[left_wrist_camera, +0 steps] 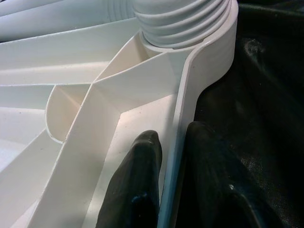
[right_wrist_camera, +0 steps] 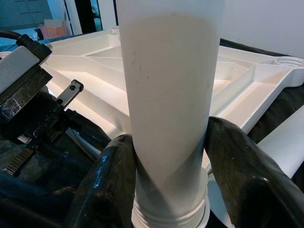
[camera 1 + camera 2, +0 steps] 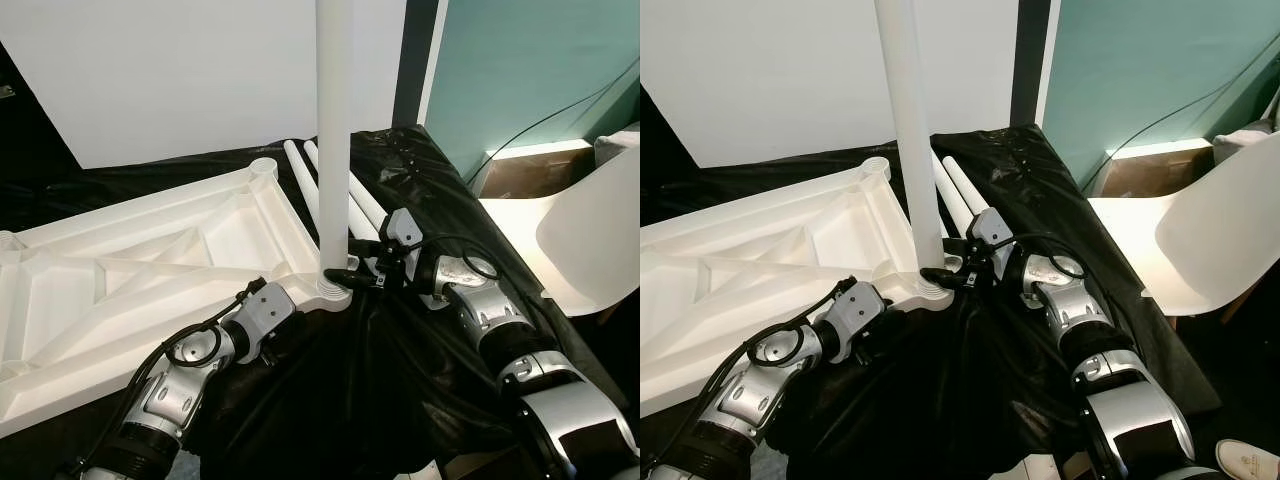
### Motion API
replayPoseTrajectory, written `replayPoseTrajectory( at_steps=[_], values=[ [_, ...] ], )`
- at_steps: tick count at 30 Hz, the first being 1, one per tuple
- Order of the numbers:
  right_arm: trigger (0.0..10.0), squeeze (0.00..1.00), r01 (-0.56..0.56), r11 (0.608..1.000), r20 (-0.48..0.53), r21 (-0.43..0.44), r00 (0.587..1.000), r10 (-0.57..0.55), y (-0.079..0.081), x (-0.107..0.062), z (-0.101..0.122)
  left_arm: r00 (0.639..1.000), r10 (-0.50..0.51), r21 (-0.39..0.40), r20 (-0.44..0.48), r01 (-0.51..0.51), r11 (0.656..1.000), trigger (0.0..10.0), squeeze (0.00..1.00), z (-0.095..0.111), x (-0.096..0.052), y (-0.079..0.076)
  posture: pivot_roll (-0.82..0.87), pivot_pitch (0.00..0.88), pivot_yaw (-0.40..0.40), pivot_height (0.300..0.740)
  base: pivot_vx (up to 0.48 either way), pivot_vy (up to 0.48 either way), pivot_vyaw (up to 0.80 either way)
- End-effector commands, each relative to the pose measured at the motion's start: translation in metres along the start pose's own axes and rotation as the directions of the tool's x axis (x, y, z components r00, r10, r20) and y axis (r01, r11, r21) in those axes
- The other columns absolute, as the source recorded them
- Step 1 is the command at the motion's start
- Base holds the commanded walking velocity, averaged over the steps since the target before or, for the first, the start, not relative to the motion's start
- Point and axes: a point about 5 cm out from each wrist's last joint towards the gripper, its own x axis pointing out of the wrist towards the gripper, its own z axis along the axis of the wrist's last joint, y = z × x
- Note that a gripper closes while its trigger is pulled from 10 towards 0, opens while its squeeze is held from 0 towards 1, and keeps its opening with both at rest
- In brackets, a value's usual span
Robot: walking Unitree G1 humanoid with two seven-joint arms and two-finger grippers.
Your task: Building children table
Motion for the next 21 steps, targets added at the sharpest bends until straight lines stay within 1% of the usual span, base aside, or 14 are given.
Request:
replayPoseTrajectory(
  at_steps=[1,2,3,4,5,7,8,9,10,12,13,14,19,21],
  values=[
    [0.0,0.00,0.002,0.999,-0.015,0.049,1.000,-0.001,0.009,0.004,-0.009,0.989,-0.128,-0.062,-0.078,0.124,0.990,10.0,0.00,-0.023,0.004,-0.027,0.05,0.000,0.007,0.740,0.000,0.000,0.00],
    [0.0,0.00,0.002,0.999,-0.015,0.049,1.000,-0.001,0.009,0.004,-0.009,0.989,-0.128,-0.062,-0.078,0.124,0.990,10.0,0.00,-0.023,0.004,-0.027,0.05,0.000,0.007,0.740,0.000,0.000,0.00],
    [0.0,0.00,0.087,0.993,0.035,0.080,0.995,-0.090,0.015,0.009,-0.011,0.989,-0.127,-0.062,-0.078,0.122,0.991,10.0,0.00,-0.023,0.004,-0.026,0.06,0.000,0.006,0.740,0.000,0.000,0.00],
    [0.0,0.00,0.087,0.993,0.035,0.080,0.995,-0.090,0.015,0.009,-0.011,0.989,-0.127,-0.062,-0.078,0.122,0.991,10.0,0.00,-0.023,0.004,-0.026,0.06,0.000,0.006,0.740,0.000,0.000,0.00],
    [0.0,0.00,0.149,0.983,0.066,0.106,0.985,-0.157,0.020,0.012,-0.011,0.989,-0.126,-0.062,-0.077,0.121,0.991,10.0,0.00,-0.023,0.004,-0.026,0.06,0.000,0.005,0.740,0.000,0.000,0.00],
    [0.0,0.00,0.369,0.917,0.098,0.150,0.918,-0.385,0.029,0.012,-0.018,0.989,-0.125,-0.062,-0.076,0.120,0.991,10.0,0.00,-0.023,0.004,-0.027,0.05,0.000,0.005,0.740,0.000,0.000,0.00],
    [0.0,0.00,0.442,0.882,0.099,0.162,0.882,-0.460,0.033,0.010,-0.021,0.989,-0.125,-0.062,-0.076,0.120,0.991,10.0,0.00,-0.023,0.004,-0.027,0.06,0.000,0.004,0.740,0.000,0.000,0.00],
    [0.0,0.00,0.442,0.882,0.099,0.162,0.882,-0.460,0.033,0.010,-0.021,0.989,-0.125,-0.062,-0.076,0.120,0.991,10.0,0.00,-0.023,0.004,-0.027,0.06,0.000,0.004,0.740,0.000,0.000,0.00],
    [0.0,0.00,0.528,0.830,0.080,0.181,0.833,-0.548,0.035,0.007,-0.026,0.989,-0.125,-0.062,-0.077,0.120,0.991,10.0,0.00,-0.023,0.004,-0.027,0.06,0.000,0.002,0.740,0.000,0.000,0.00],
    [0.0,0.00,0.689,0.685,0.012,0.236,0.703,-0.711,0.027,-0.001,-0.034,0.989,-0.123,-0.064,-0.077,0.118,0.991,10.0,0.00,-0.023,0.003,-0.027,0.06,0.000,0.004,0.740,0.000,0.000,0.00],
    [0.0,0.00,0.689,0.685,0.012,0.236,0.703,-0.711,0.027,-0.001,-0.034,0.989,-0.123,-0.064,-0.077,0.118,0.991,10.0,0.00,-0.023,0.003,-0.027,0.06,0.000,0.004,0.740,0.000,0.000,0.00],
    [0.0,0.00,0.731,0.634,-0.010,0.253,0.657,-0.754,0.024,-0.003,-0.035,0.989,-0.123,-0.065,-0.077,0.118,0.991,10.0,0.00,-0.023,0.003,-0.027,0.06,0.000,0.004,0.740,0.000,0.000,0.00],
    [0.0,0.00,0.752,0.608,0.004,0.254,0.628,-0.778,0.022,-0.003,-0.031,0.988,-0.130,-0.065,-0.078,0.125,0.990,10.0,0.00,-0.024,0.003,-0.028,0.05,0.000,0.012,0.740,0.000,0.000,0.00],
    [0.0,0.00,0.735,0.637,0.011,0.234,0.653,-0.758,0.025,0.000,-0.030,0.988,-0.135,-0.064,-0.078,0.130,0.989,10.0,0.00,-0.024,0.004,-0.028,0.05,0.000,0.011,0.740,0.000,0.000,0.00]
  ],
)
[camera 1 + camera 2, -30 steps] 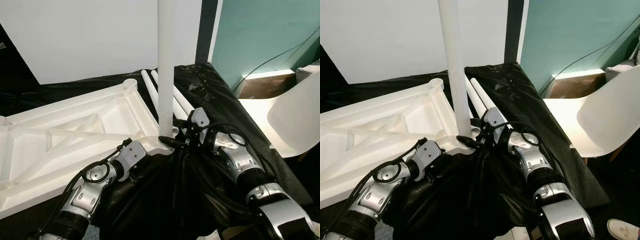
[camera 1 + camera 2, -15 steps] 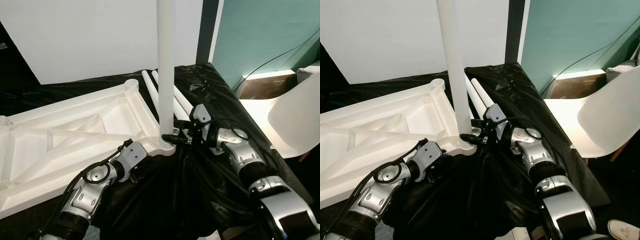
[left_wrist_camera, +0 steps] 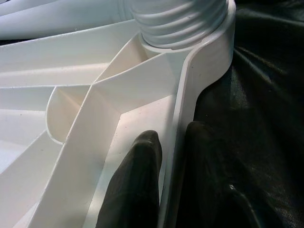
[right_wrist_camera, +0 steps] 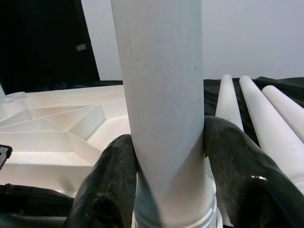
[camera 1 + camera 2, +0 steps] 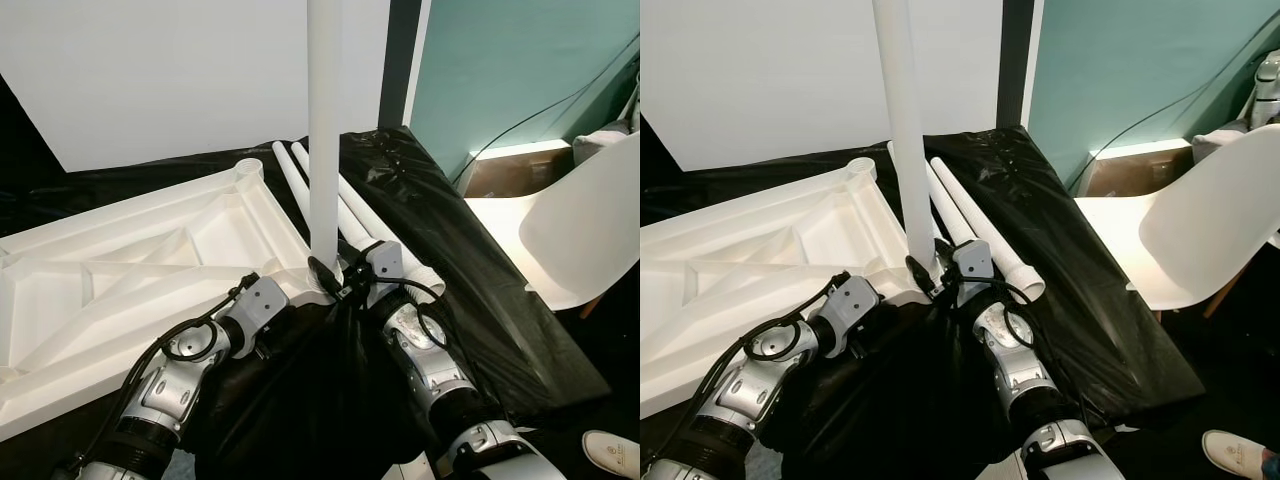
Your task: Building children table
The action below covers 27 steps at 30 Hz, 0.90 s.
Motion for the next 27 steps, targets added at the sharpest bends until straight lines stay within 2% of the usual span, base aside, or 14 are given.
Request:
replayPoseTrajectory(
  at_steps=[1,4,5,6,7,8,9,12,13,14,15,17,26,27],
  values=[
    [0.0,0.00,0.240,0.971,-0.046,0.021,0.970,-0.239,-0.037,-0.011,-0.004,0.984,-0.169,-0.032,-0.050,0.168,0.985,10.0,0.00,-0.018,0.005,-0.035,0.05,0.000,0.011,0.740,0.000,0.000,0.00],
    [0.0,0.00,0.208,0.978,-0.063,0.015,0.976,-0.207,-0.032,-0.010,-0.006,0.984,-0.169,-0.031,-0.049,0.167,0.985,10.0,0.00,-0.017,0.005,-0.034,0.05,0.000,0.009,0.740,0.000,0.000,0.00],
    [8.7,0.00,0.175,0.985,-0.077,0.010,0.982,-0.174,-0.027,-0.010,-0.007,0.985,-0.168,-0.031,-0.048,0.166,0.986,10.0,0.00,-0.017,0.006,-0.034,0.05,0.000,0.009,0.740,0.000,0.000,0.00],
    [10.0,0.05,0.116,0.993,-0.074,0.014,0.991,-0.115,-0.021,-0.009,-0.007,0.985,-0.168,-0.031,-0.048,0.166,0.986,10.0,0.00,-0.017,0.006,-0.034,0.05,0.000,0.010,0.740,0.000,0.000,0.00],
    [10.0,0.05,0.116,0.993,-0.074,0.014,0.991,-0.115,-0.021,-0.009,-0.007,0.985,-0.168,-0.031,-0.048,0.166,0.986,10.0,0.00,-0.017,0.006,-0.034,0.05,0.000,0.010,0.740,0.000,0.000,0.00],
    [10.0,1.00,0.026,0.999,-0.054,0.020,0.998,-0.025,-0.014,-0.007,-0.003,0.984,-0.169,-0.033,-0.048,0.168,0.985,10.0,0.00,-0.018,0.006,-0.035,0.05,0.000,0.011,0.740,0.000,0.000,0.00],
    [10.0,1.00,-0.029,0.999,-0.044,-0.013,0.999,0.029,-0.014,-0.006,0.000,0.984,-0.170,-0.034,-0.049,0.168,0.985,10.0,0.00,-0.018,0.006,-0.035,0.04,0.000,0.012,0.740,0.000,0.000,0.00],
    [10.0,1.00,-0.061,0.997,-0.042,-0.038,0.997,0.060,-0.013,-0.005,0.002,0.984,-0.170,-0.034,-0.049,0.168,0.985,10.0,0.00,-0.018,0.006,-0.035,0.04,0.000,0.012,0.740,0.000,0.000,0.00],
    [10.0,0.00,-0.088,0.994,-0.044,-0.067,0.995,0.085,-0.015,-0.004,0.004,0.984,-0.170,-0.034,-0.050,0.168,0.985,10.0,0.00,-0.018,0.006,-0.035,0.04,0.000,0.014,0.740,0.000,0.000,0.00],
    [10.0,0.00,-0.190,0.974,-0.046,-0.121,0.982,0.186,-0.021,0.000,0.011,0.984,-0.170,-0.031,-0.050,0.168,0.985,10.0,0.00,-0.018,0.007,-0.034,0.04,0.000,0.017,0.740,0.000,0.000,0.00],
    [10.0,0.00,-0.190,0.974,-0.046,-0.121,0.982,0.186,-0.021,0.000,0.011,0.984,-0.170,-0.031,-0.050,0.168,0.985,10.0,0.00,-0.018,0.007,-0.034,0.04,0.000,0.017,0.740,0.000,0.000,0.00],
    [10.0,0.00,-0.323,0.931,-0.082,-0.169,0.946,0.313,-0.031,0.003,0.018,0.984,-0.170,-0.028,-0.049,0.169,0.985,10.0,0.00,-0.017,0.008,-0.032,0.04,0.000,0.019,0.740,0.000,0.000,0.00],
    [10.0,0.00,-0.478,0.864,-0.204,-0.157,0.872,0.445,-0.049,0.004,0.022,0.984,-0.173,-0.025,-0.048,0.172,0.985,10.0,0.00,-0.017,0.008,-0.033,0.04,0.000,0.017,0.740,0.000,0.000,0.00],
    [0.0,0.00,-0.506,0.850,-0.215,-0.148,0.855,0.472,-0.049,0.003,0.022,0.984,-0.172,-0.025,-0.048,0.171,0.985,10.0,0.00,-0.018,0.007,-0.033,0.04,0.000,0.016,0.740,0.000,0.000,0.00]
  ],
)
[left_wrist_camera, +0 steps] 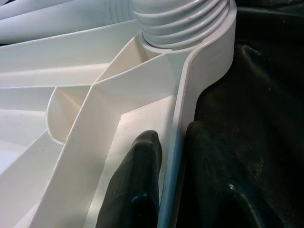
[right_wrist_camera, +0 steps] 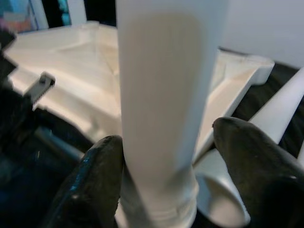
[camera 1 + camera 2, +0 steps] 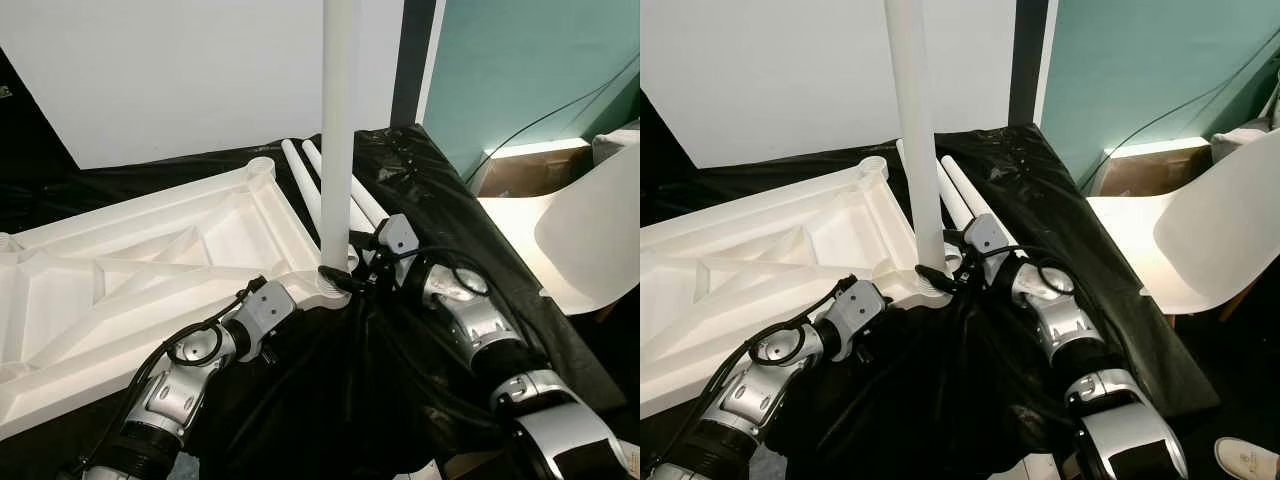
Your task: Building children table
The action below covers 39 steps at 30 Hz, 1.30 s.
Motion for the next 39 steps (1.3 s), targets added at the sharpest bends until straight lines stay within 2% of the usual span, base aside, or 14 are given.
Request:
replayPoseTrajectory(
  at_steps=[1,9,18,19,20,23,28,29,31,32,33,36,37,39],
  values=[
    [0.0,0.00,-0.034,0.999,-0.015,0.014,0.999,0.034,0.000,0.000,-0.002,0.986,-0.147,-0.053,-0.074,0.143,0.988,10.0,0.00,-0.022,0.004,-0.027,0.04,0.000,0.016,0.740,0.000,0.000,0.00],
    [0.0,0.00,-0.143,0.990,-0.024,0.013,0.989,0.143,0.000,0.002,0.000,0.987,-0.142,-0.055,-0.077,0.138,0.989,10.0,0.00,-0.023,0.001,-0.027,0.05,0.000,0.018,0.740,0.000,0.000,0.00],
    [0.0,0.00,-0.073,0.993,0.001,0.094,0.997,0.073,0.003,0.004,-0.005,0.987,-0.140,-0.051,-0.079,0.136,0.989,10.0,0.00,-0.023,0.000,-0.026,0.06,0.000,0.015,0.740,0.000,0.000,0.00],
    [0.0,0.00,0.064,0.992,0.019,0.112,0.998,-0.067,0.004,0.007,-0.006,0.987,-0.139,-0.051,-0.079,0.135,0.989,10.0,0.00,-0.023,0.000,-0.026,0.06,0.000,0.014,0.740,0.000,0.000,0.00],
    [0.0,0.00,0.276,0.951,0.047,0.135,0.957,-0.285,0.013,0.009,-0.011,0.987,-0.140,-0.051,-0.079,0.136,0.989,10.0,0.00,-0.023,0.000,-0.026,0.05,0.000,0.016,0.740,0.000,0.000,0.00],
    [0.0,0.00,0.387,0.912,0.062,0.140,0.915,-0.398,0.032,0.007,-0.018,0.987,-0.143,-0.050,-0.079,0.139,0.989,10.0,0.00,-0.023,0.000,-0.026,0.05,0.000,0.016,0.740,0.000,0.000,0.00],
    [0.0,0.00,0.411,0.896,0.068,0.170,0.902,-0.427,0.041,0.009,-0.019,0.987,-0.141,-0.048,-0.077,0.138,0.989,10.0,0.00,-0.022,0.001,-0.025,0.05,0.000,0.018,0.740,0.000,0.000,0.00],
    [1.8,0.00,0.413,0.894,0.051,0.172,0.903,-0.427,0.038,0.010,-0.019,0.987,-0.143,-0.048,-0.077,0.139,0.989,10.0,0.00,-0.022,0.001,-0.026,0.05,0.000,0.020,0.740,0.000,0.000,0.00],
    [1.8,0.00,0.412,0.896,0.041,0.167,0.905,-0.424,0.034,0.010,-0.020,0.987,-0.144,-0.047,-0.078,0.141,0.989,10.0,0.00,-0.022,0.002,-0.026,0.04,0.000,0.022,0.740,0.000,0.000,0.00],
    [8.3,0.00,0.410,0.898,0.033,0.160,0.907,-0.420,0.031,0.010,-0.020,0.986,-0.145,-0.047,-0.078,0.142,0.989,10.0,0.00,-0.022,0.002,-0.026,0.04,0.000,0.021,0.740,0.000,0.000,0.00],
    [10.0,0.00,0.377,0.915,0.024,0.143,0.923,-0.384,0.029,0.010,-0.020,0.986,-0.146,-0.046,-0.077,0.143,0.989,10.0,0.00,-0.022,0.002,-0.026,0.04,0.000,0.021,0.740,0.000,0.000,0.00],
    [10.0,0.00,0.364,0.923,0.030,0.126,0.929,-0.370,0.028,0.009,-0.019,0.986,-0.146,-0.047,-0.076,0.143,0.989,10.0,0.00,-0.022,0.002,-0.025,0.04,0.000,0.021,0.740,0.000,0.000,0.00],
    [10.0,1.00,0.342,0.931,0.033,0.130,0.936,-0.349,0.026,0.008,-0.018,0.987,-0.145,-0.047,-0.075,0.142,0.989,10.0,0.00,-0.021,0.002,-0.025,0.04,0.000,0.021,0.740,0.000,0.000,0.00],
    [10.0,1.00,0.298,0.945,0.029,0.138,0.952,-0.304,0.023,0.007,-0.018,0.987,-0.144,-0.047,-0.074,0.141,0.989,10.0,0.00,-0.021,0.003,-0.025,0.04,0.000,0.020,0.740,0.000,0.000,0.00]
  ],
)
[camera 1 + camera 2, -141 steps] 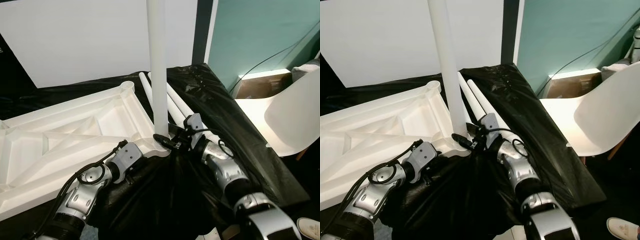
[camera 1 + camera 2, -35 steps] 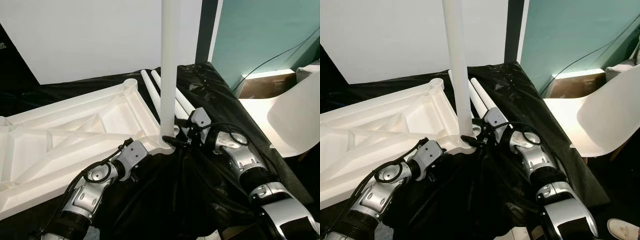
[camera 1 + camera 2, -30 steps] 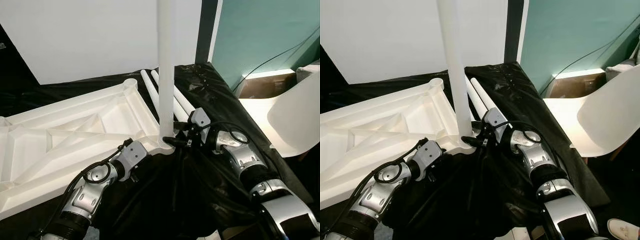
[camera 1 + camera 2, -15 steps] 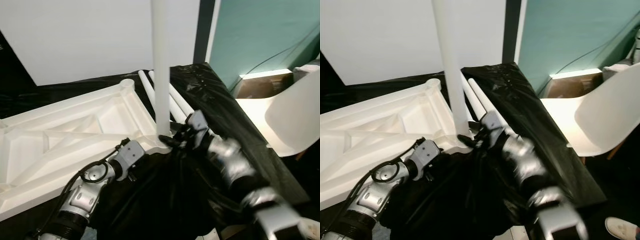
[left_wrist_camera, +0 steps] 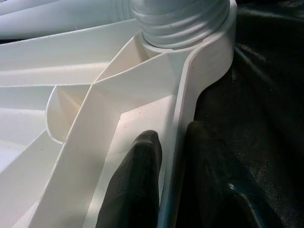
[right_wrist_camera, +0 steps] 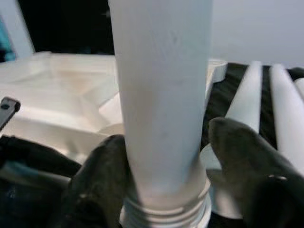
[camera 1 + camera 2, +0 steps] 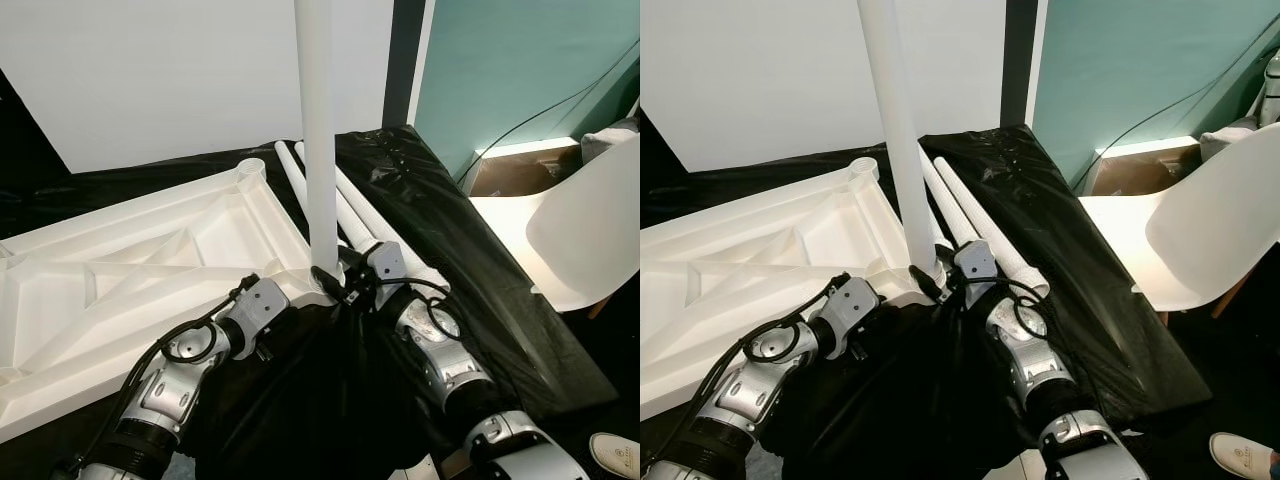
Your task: Building children table
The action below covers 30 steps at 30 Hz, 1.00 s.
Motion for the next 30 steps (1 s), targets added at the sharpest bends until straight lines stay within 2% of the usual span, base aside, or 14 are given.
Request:
replayPoseTrajectory(
  at_steps=[1,2,3,4,8,13,14,15,16,27,30],
  values=[
    [10.0,1.00,0.025,0.999,-0.030,0.024,0.999,-0.024,-0.009,-0.004,-0.004,0.986,-0.152,-0.031,-0.064,0.151,0.988,10.0,0.00,-0.018,0.005,-0.027,0.04,0.000,0.020,0.740,0.000,0.000,0.00],
    [10.0,1.00,0.015,1.000,-0.033,0.026,0.999,-0.015,-0.010,-0.004,-0.003,0.986,-0.152,-0.031,-0.064,0.150,0.988,10.0,0.00,-0.018,0.005,-0.027,0.04,0.000,0.020,0.740,0.000,0.000,0.00],
    [10.0,0.00,-0.025,0.999,-0.043,0.023,0.999,0.026,-0.011,-0.004,-0.003,0.986,-0.152,-0.031,-0.064,0.150,0.988,10.0,0.00,-0.018,0.005,-0.027,0.04,0.000,0.020,0.740,0.000,0.000,0.00],
    [10.0,0.00,-0.025,0.999,-0.043,0.023,0.999,0.026,-0.011,-0.004,-0.003,0.986,-0.152,-0.031,-0.064,0.150,0.988,10.0,0.00,-0.018,0.005,-0.027,0.04,0.000,0.020,0.740,0.000,0.000,0.00],
    [10.0,0.00,-0.208,0.977,-0.090,-0.034,0.975,0.205,-0.018,-0.003,0.002,0.986,-0.150,-0.032,-0.066,0.149,0.988,10.0,0.00,-0.019,0.004,-0.027,0.05,0.000,0.020,0.740,0.000,0.000,0.00],
    [10.0,0.00,-0.292,0.955,-0.134,-0.059,0.950,0.282,-0.021,-0.003,0.002,0.987,-0.149,-0.031,-0.066,0.147,0.989,10.0,0.00,-0.019,0.004,-0.026,0.05,0.000,0.020,0.740,0.000,0.000,0.00],
    [4.5,0.00,-0.303,0.951,-0.142,-0.061,0.946,0.292,-0.021,-0.003,0.002,0.987,-0.149,-0.031,-0.066,0.147,0.989,10.0,0.00,-0.019,0.004,-0.026,0.05,0.000,0.019,0.740,0.000,0.000,0.00],
    [4.5,0.00,-0.303,0.951,-0.142,-0.061,0.946,0.292,-0.021,-0.003,0.002,0.987,-0.149,-0.031,-0.066,0.147,0.989,10.0,0.00,-0.019,0.004,-0.026,0.05,0.000,0.019,0.740,0.000,0.000,0.00],
    [0.0,0.00,-0.325,0.944,-0.130,-0.053,0.940,0.316,-0.022,-0.004,0.003,0.987,-0.147,-0.031,-0.065,0.145,0.989,10.0,0.00,-0.019,0.004,-0.026,0.05,0.000,0.018,0.740,0.000,0.000,0.00],
    [0.0,0.00,-0.353,0.936,-0.122,-0.012,0.929,0.349,-0.026,-0.004,0.004,0.987,-0.148,-0.029,-0.068,0.146,0.989,10.0,0.00,-0.019,0.001,-0.027,0.06,0.000,0.024,0.740,0.000,0.000,0.00],
    [0.0,0.00,-0.350,0.937,-0.120,0.016,0.929,0.349,-0.022,-0.005,0.001,0.987,-0.148,-0.028,-0.067,0.147,0.989,10.0,0.00,-0.019,0.001,-0.027,0.06,0.000,0.020,0.740,0.000,0.000,0.00]
  ],
)
